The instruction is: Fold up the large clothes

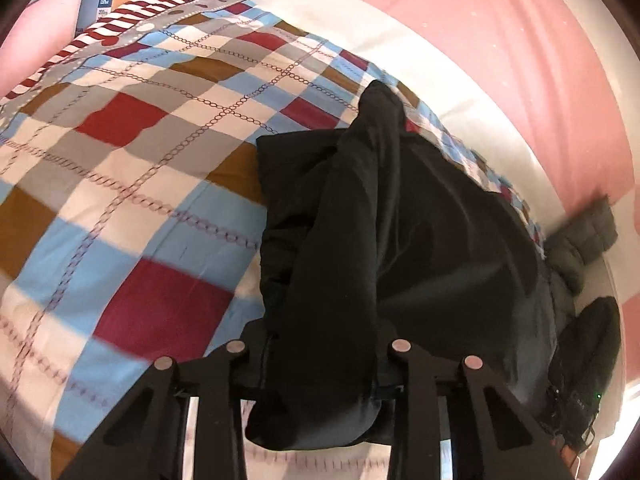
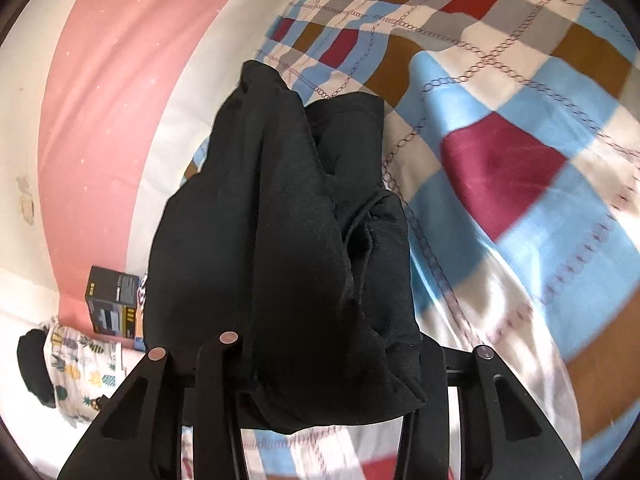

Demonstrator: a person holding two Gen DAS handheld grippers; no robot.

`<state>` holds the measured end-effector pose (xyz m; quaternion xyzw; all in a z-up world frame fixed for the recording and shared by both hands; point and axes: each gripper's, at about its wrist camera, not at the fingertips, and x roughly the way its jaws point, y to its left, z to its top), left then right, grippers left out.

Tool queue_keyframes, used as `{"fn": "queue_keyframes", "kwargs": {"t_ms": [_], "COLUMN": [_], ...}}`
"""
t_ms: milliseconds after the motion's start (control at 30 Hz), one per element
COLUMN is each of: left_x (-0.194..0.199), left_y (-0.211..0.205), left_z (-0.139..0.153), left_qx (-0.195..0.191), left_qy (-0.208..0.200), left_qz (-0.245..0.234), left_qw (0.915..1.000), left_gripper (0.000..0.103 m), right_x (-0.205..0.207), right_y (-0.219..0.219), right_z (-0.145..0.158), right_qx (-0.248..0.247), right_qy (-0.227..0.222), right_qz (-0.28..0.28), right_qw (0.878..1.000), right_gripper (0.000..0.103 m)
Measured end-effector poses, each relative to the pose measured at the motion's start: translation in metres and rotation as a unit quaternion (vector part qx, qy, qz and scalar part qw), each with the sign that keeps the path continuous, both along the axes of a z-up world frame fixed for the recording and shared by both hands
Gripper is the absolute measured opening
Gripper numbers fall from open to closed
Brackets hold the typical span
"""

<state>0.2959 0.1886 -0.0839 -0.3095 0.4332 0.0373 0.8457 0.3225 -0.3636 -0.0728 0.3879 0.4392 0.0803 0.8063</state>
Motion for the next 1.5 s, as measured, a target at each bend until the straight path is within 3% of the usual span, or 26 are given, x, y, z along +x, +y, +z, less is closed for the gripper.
{"fn": "queue_keyframes", "kwargs": {"t_ms": [100,367,600,700,833,933,1100,1200,1300,1500], "left_x": [-0.044,-0.197,-0.261,-0.268,-0.264,-0.267,-0.283,-0.282,-0.266,-0.203], "left_y": [-0.001,-0.019,-0.026,-0.027,-0.023,-0.019,-0.013,-0.009,-0.009,-0.015], "left_z": [0.007,0.003,0.009,0.005,0.001,0.009,0.025,0.035,0.041,0.039], "left_qx": [-0.014,-0.040,-0.034,-0.029,-0.040,-0.043,0.004,0.006,0.015,0.013], "left_qy": [-0.005,0.021,0.027,0.025,0.048,0.059,0.042,0.023,0.012,0.006], "left_qz": [-0.011,-0.029,-0.037,-0.035,-0.028,-0.028,-0.030,-0.029,-0.037,-0.064], "left_qw": [0.9998,0.9986,0.9984,0.9987,0.9977,0.9969,0.9987,0.9993,0.9991,0.9979], "left_gripper": [0.034,0.034,0.034,0.036,0.043,0.046,0.052,0.057,0.058,0.061], "right_x": [-0.029,-0.161,-0.217,-0.226,-0.227,-0.238,-0.254,-0.256,-0.248,-0.202], "right_y": [-0.005,-0.028,-0.037,-0.037,-0.043,-0.043,-0.047,-0.054,-0.058,-0.042], "right_z": [0.009,0.005,0.002,-0.001,-0.005,0.004,0.018,0.029,0.045,0.060], "right_qx": [-0.001,-0.001,0.000,0.001,0.012,-0.016,-0.059,-0.086,-0.102,-0.130], "right_qy": [-0.001,0.038,0.054,0.055,0.067,0.065,0.049,0.032,0.003,-0.027], "right_qz": [0.012,0.023,0.022,0.022,0.013,0.024,0.021,0.006,-0.007,0.021], "right_qw": [1.000,0.999,0.998,0.998,0.998,0.997,0.997,0.996,0.995,0.991], "right_gripper": [0.040,0.040,0.041,0.043,0.057,0.063,0.068,0.070,0.070,0.070]}}
